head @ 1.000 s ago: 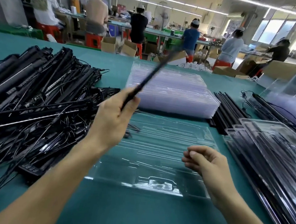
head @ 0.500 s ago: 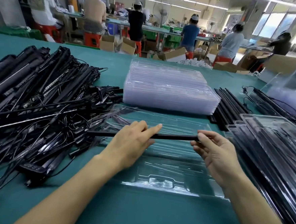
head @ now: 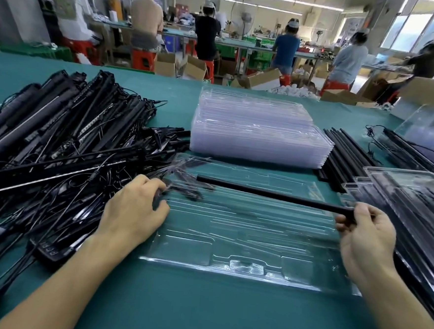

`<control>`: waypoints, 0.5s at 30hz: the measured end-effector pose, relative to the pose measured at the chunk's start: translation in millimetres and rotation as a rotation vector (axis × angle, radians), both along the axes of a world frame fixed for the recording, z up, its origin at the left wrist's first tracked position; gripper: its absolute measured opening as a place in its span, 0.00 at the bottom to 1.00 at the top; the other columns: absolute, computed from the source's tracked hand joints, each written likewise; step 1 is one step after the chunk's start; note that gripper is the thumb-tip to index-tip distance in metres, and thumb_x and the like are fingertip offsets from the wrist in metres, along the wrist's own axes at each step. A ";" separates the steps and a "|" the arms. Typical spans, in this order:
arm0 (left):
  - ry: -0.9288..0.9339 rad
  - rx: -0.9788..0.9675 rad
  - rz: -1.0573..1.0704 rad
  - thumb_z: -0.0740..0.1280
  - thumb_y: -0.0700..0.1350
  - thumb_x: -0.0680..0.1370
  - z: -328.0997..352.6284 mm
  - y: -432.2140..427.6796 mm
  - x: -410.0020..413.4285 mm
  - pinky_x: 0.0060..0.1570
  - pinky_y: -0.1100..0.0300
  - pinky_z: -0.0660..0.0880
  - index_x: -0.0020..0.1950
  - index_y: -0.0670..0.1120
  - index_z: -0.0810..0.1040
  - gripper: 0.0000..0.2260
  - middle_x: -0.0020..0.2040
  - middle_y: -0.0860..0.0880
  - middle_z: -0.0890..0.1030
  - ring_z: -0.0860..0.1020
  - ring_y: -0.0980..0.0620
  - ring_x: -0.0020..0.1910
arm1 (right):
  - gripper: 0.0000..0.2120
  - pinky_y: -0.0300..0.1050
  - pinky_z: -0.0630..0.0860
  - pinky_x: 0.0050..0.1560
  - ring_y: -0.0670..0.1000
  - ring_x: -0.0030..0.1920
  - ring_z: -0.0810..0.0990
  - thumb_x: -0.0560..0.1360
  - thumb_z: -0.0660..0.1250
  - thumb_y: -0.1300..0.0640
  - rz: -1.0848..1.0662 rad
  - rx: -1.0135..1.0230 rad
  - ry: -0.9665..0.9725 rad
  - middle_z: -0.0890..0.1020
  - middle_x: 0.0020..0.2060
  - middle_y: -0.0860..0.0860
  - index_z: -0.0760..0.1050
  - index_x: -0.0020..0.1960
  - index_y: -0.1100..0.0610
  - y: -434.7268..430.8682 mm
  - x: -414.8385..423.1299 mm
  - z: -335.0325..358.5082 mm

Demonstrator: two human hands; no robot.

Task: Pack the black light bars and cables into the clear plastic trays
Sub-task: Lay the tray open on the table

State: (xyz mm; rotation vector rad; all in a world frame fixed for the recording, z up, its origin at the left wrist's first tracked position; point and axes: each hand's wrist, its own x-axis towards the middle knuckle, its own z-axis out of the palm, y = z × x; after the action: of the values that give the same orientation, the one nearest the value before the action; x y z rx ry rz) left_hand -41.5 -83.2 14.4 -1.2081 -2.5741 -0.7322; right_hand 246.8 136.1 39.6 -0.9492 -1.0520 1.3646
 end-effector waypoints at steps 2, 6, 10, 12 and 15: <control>-0.026 0.015 0.019 0.68 0.48 0.74 1.0 1.3 -0.6 0.43 0.54 0.76 0.56 0.51 0.82 0.11 0.49 0.52 0.81 0.80 0.46 0.46 | 0.07 0.37 0.73 0.37 0.46 0.35 0.75 0.84 0.56 0.59 -0.002 0.003 -0.035 0.74 0.42 0.52 0.69 0.48 0.54 2.4 1.5 -2.7; -0.085 0.072 0.015 0.71 0.47 0.72 2.6 1.2 2.9 0.42 0.54 0.80 0.46 0.53 0.84 0.05 0.39 0.57 0.82 0.81 0.50 0.40 | 0.05 0.34 0.74 0.32 0.46 0.34 0.75 0.84 0.57 0.60 0.031 -0.006 -0.127 0.74 0.42 0.52 0.71 0.55 0.58 8.7 5.0 -10.5; -0.124 0.054 0.015 0.72 0.49 0.71 2.2 -2.1 1.7 0.37 0.57 0.77 0.44 0.55 0.82 0.03 0.30 0.59 0.78 0.78 0.57 0.35 | 0.06 0.32 0.75 0.30 0.45 0.32 0.77 0.83 0.58 0.61 0.063 0.016 -0.209 0.75 0.42 0.53 0.71 0.57 0.59 11.5 2.6 -19.1; -0.133 0.048 0.014 0.72 0.49 0.71 2.0 -2.6 1.9 0.36 0.58 0.77 0.44 0.55 0.81 0.03 0.29 0.59 0.78 0.77 0.58 0.34 | 0.06 0.32 0.76 0.30 0.44 0.30 0.79 0.83 0.59 0.61 0.065 0.032 -0.244 0.75 0.43 0.54 0.71 0.59 0.59 12.3 0.7 -21.8; -0.157 0.043 0.026 0.72 0.49 0.69 4.3 -3.2 2.0 0.38 0.56 0.78 0.41 0.55 0.81 0.02 0.29 0.58 0.78 0.78 0.56 0.35 | 0.06 0.33 0.77 0.30 0.43 0.30 0.81 0.82 0.61 0.61 0.091 0.042 -0.299 0.77 0.43 0.54 0.71 0.58 0.60 13.9 -0.3 -23.2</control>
State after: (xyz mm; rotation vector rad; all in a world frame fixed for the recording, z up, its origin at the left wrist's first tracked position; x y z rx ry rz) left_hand -39.5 -86.3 18.7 -1.1444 -2.6781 -0.9057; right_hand 246.5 149.9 16.4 -1.1084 -1.3579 1.2942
